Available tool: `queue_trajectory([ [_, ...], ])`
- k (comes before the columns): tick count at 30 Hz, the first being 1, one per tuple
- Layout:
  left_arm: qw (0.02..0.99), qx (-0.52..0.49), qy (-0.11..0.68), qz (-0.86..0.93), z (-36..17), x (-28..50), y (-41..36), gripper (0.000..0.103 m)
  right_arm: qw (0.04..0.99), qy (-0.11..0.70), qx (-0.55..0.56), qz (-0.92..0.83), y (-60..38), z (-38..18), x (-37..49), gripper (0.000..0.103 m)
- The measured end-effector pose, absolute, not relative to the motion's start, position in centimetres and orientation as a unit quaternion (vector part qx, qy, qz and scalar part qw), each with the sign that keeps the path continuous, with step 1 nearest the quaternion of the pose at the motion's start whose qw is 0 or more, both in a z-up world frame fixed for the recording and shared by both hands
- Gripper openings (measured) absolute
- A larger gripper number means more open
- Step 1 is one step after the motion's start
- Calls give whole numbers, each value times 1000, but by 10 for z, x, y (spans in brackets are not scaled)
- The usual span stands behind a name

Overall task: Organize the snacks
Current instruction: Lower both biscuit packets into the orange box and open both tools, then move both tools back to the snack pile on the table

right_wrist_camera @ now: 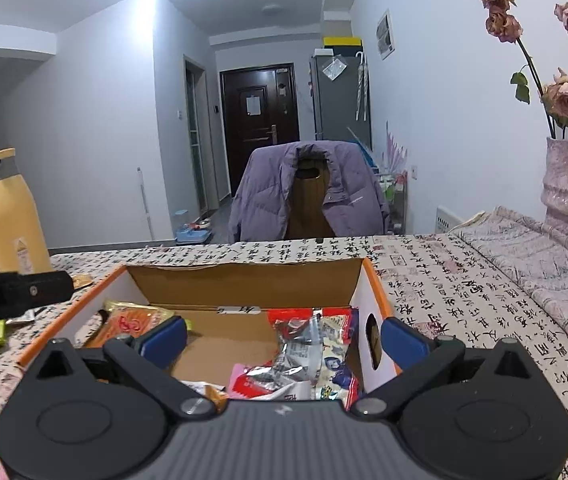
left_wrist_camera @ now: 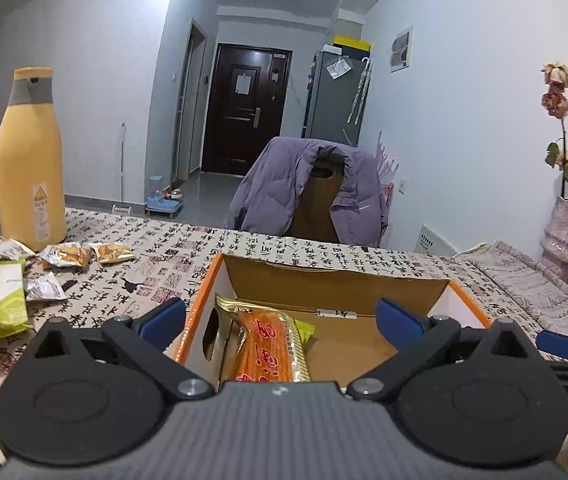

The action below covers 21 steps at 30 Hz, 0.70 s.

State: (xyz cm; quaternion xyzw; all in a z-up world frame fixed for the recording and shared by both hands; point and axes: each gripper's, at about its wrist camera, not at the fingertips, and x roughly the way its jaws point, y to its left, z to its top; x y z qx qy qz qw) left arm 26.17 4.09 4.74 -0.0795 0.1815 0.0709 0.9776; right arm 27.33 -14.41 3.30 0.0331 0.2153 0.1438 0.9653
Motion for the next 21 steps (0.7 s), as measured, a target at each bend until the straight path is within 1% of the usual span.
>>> queue_trajectory([
  [14, 980, -67, 179, 61, 56, 197, 25, 103, 966, 211, 7, 148, -164, 47, 205, 103],
  [21, 975, -52, 207, 56, 46, 158, 14, 103, 964, 213, -7, 159, -177, 39, 160, 103],
])
